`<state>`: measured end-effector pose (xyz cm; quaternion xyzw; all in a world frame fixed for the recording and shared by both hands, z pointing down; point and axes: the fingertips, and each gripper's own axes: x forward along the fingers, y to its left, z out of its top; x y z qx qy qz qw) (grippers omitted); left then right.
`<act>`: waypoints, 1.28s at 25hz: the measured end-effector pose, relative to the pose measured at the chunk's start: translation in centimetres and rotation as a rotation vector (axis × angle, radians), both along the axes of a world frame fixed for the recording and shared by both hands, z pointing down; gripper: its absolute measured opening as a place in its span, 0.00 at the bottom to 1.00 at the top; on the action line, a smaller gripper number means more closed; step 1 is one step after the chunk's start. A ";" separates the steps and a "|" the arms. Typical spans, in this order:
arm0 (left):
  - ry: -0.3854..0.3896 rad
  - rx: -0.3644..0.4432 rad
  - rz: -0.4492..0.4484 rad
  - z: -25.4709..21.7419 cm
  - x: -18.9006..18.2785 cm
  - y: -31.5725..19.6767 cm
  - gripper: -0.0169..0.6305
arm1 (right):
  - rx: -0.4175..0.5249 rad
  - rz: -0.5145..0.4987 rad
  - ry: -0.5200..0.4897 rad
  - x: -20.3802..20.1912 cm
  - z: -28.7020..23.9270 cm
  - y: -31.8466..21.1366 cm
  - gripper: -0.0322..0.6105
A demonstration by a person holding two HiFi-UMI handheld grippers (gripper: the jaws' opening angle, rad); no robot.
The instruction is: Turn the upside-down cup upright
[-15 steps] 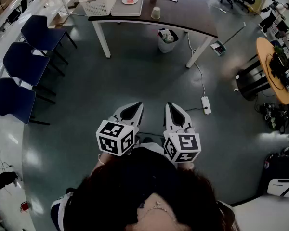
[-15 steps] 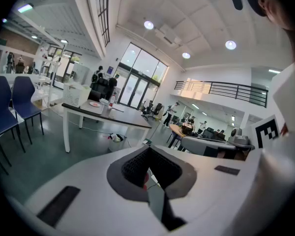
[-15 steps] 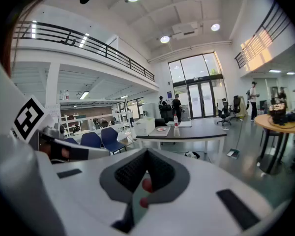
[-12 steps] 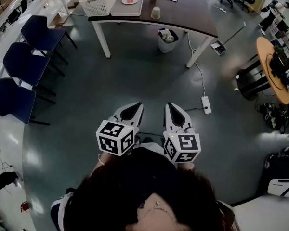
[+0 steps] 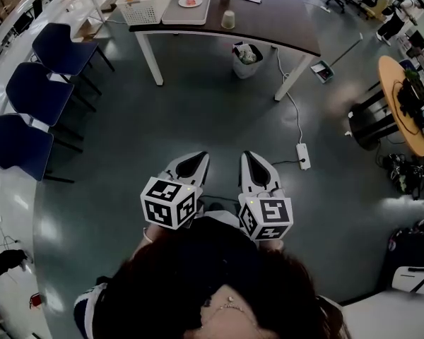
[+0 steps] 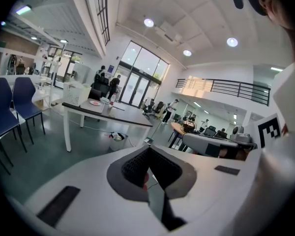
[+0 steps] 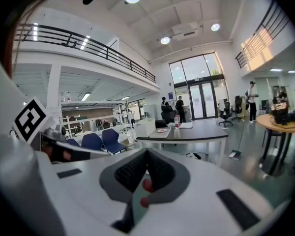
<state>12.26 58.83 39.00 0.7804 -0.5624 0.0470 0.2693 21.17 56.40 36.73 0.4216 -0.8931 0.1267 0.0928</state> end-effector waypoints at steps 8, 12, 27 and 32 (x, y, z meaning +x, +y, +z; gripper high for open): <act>0.003 0.023 -0.049 -0.2 1.1 -1.8 0.02 | 0.017 -0.034 -0.012 1.3 -0.1 -2.0 0.08; -0.003 0.025 -0.074 -0.3 1.3 -2.5 0.02 | 0.021 -0.054 -0.027 1.7 -0.2 -2.9 0.08; -0.006 -0.002 -0.067 1.3 -1.4 -9.9 0.02 | -0.015 -0.071 -0.030 -1.3 1.6 -9.9 0.08; -0.003 0.008 -0.041 0.8 -4.0 -14.7 0.02 | -0.008 -0.050 -0.023 -4.0 1.1 -14.3 0.08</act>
